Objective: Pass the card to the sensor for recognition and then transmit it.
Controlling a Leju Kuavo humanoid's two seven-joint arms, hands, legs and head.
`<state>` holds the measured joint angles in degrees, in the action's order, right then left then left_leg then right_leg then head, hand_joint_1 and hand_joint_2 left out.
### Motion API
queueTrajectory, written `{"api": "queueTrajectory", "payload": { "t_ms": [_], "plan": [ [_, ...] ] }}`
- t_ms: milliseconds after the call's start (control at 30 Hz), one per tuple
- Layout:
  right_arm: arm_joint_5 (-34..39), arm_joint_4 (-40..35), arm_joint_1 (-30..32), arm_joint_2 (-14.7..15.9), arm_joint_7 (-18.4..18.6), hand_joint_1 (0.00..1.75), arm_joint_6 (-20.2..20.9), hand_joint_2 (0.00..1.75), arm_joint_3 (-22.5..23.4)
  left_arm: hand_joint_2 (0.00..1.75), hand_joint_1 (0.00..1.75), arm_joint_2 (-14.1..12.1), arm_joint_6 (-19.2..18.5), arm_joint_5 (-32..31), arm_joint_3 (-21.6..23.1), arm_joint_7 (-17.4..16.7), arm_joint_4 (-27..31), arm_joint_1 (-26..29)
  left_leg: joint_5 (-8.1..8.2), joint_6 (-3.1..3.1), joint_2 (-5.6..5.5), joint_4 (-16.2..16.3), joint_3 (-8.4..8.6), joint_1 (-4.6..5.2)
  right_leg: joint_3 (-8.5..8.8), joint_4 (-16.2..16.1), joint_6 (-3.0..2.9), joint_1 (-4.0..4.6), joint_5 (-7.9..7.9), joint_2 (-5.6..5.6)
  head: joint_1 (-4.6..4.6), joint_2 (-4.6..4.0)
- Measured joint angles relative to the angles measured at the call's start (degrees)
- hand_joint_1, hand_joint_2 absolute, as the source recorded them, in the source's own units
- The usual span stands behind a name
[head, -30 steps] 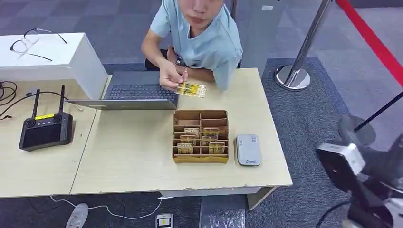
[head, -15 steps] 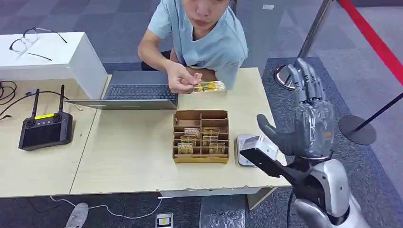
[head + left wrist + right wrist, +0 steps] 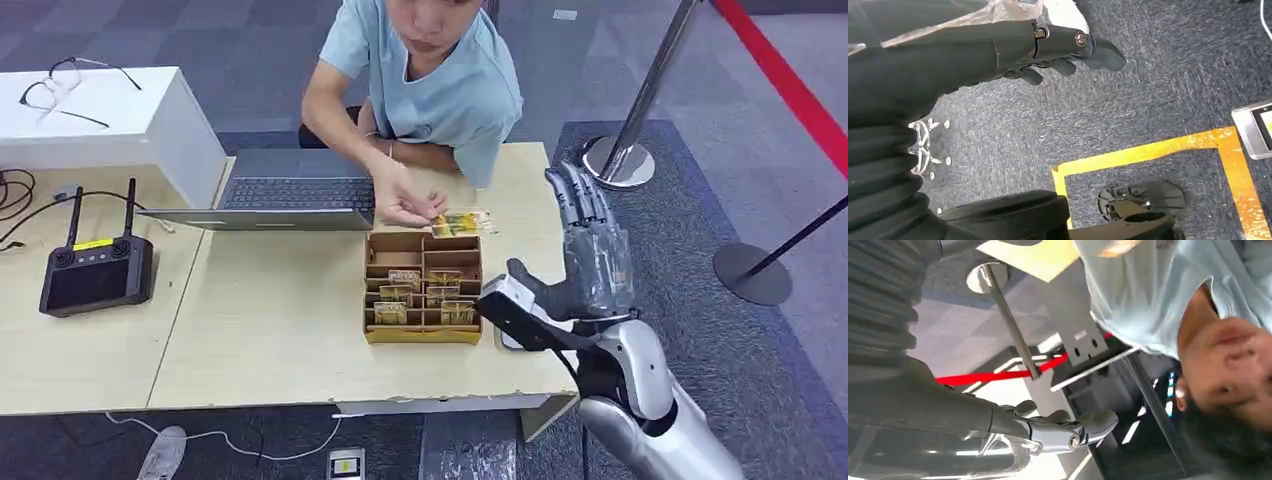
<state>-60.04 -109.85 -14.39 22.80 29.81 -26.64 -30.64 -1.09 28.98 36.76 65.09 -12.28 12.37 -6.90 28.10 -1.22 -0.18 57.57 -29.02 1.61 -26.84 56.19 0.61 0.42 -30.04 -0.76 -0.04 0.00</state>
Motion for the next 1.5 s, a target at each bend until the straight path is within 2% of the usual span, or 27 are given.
{"api": "queueTrajectory", "payload": {
  "t_ms": [133,333,667,733,767,800,833,967,1267,1500],
  "plan": [
    [-0.13,3.21,-0.4,-0.68,-0.77,0.0,-1.4,1.75,-0.77,1.75,0.0,0.02,-0.11,-0.39,0.24,-0.37,0.0,-0.05,0.0,0.0,0.01,0.0,0.0,0.0,0.0,0.0,0.0,0.01,0.0,0.01,0.02,0.0],
    [-0.02,9.05,-2.51,-3.63,-3.63,0.0,-3.1,1.75,-3.45,1.75,0.0,0.02,-0.44,-1.25,0.52,-0.79,0.0,-0.1,0.0,0.0,0.01,0.0,0.0,-0.02,0.0,0.0,0.0,0.02,0.0,0.01,0.02,-0.02],
    [-0.13,14.49,-4.47,-6.6,-3.76,0.0,-3.45,1.75,-6.05,1.75,0.0,0.0,-0.31,-1.33,1.38,-0.52,0.0,-0.09,0.0,0.01,0.02,0.0,-0.02,-0.03,-0.01,0.0,0.0,0.02,0.0,0.01,0.0,0.0],
    [-0.13,15.19,-4.75,-6.93,-3.89,0.17,-3.54,1.75,-6.36,1.75,0.0,0.0,-0.15,-1.33,1.4,-0.24,0.0,-0.11,0.0,0.01,0.02,0.0,-0.02,-0.03,-0.01,0.0,0.0,0.02,0.0,0.01,0.02,0.0],
    [-0.15,15.5,-4.89,-7.1,-4.04,0.68,-3.65,1.75,-6.47,1.75,0.0,0.0,-0.15,-1.33,1.42,-0.17,0.0,-0.1,0.0,0.01,0.01,0.0,-0.02,-0.03,-0.01,0.0,0.0,0.02,0.0,0.01,0.02,0.0],
    [-0.19,15.86,-5.02,-7.28,-4.19,1.69,-3.78,1.75,-6.64,1.75,0.0,0.0,-0.15,-1.33,1.44,-0.17,0.0,-0.1,0.0,0.01,0.02,0.0,-0.02,-0.03,-0.01,0.0,0.0,0.02,0.0,0.01,0.0,-0.02],
    [-0.2,16.19,-5.11,-7.47,-4.26,1.75,-3.85,1.75,-6.82,1.75,0.0,0.0,-0.15,-1.33,1.46,-0.17,0.0,-0.1,0.0,0.01,0.02,0.0,-0.01,-0.03,0.0,0.0,0.0,0.02,0.0,0.01,0.02,0.0],
    [-0.3,17.46,-5.33,-7.93,-4.61,1.75,-4.61,1.75,-7.52,1.75,0.0,0.0,-0.33,-1.36,1.64,-0.74,0.0,-0.09,0.0,0.01,0.01,0.0,-0.01,-0.03,-0.01,0.0,0.0,0.02,0.0,0.01,0.02,0.0],
    [-0.9,18.97,-5.33,-8.46,-4.92,1.75,-9.03,1.75,-8.35,1.75,0.0,0.0,-0.09,-1.36,1.73,-0.33,0.0,-0.07,0.0,0.01,0.03,0.0,-0.01,-0.03,-0.03,0.0,0.0,0.02,0.0,0.01,0.0,0.0],
    [-1.03,19.84,-5.32,-8.66,-4.98,1.75,-9.2,1.75,-8.76,1.75,0.0,0.0,-0.07,-1.36,1.75,-0.28,0.0,-0.06,0.0,0.01,0.03,0.0,-0.01,-0.03,-0.02,0.0,0.0,0.02,0.0,0.01,0.0,0.0]
  ]
}}
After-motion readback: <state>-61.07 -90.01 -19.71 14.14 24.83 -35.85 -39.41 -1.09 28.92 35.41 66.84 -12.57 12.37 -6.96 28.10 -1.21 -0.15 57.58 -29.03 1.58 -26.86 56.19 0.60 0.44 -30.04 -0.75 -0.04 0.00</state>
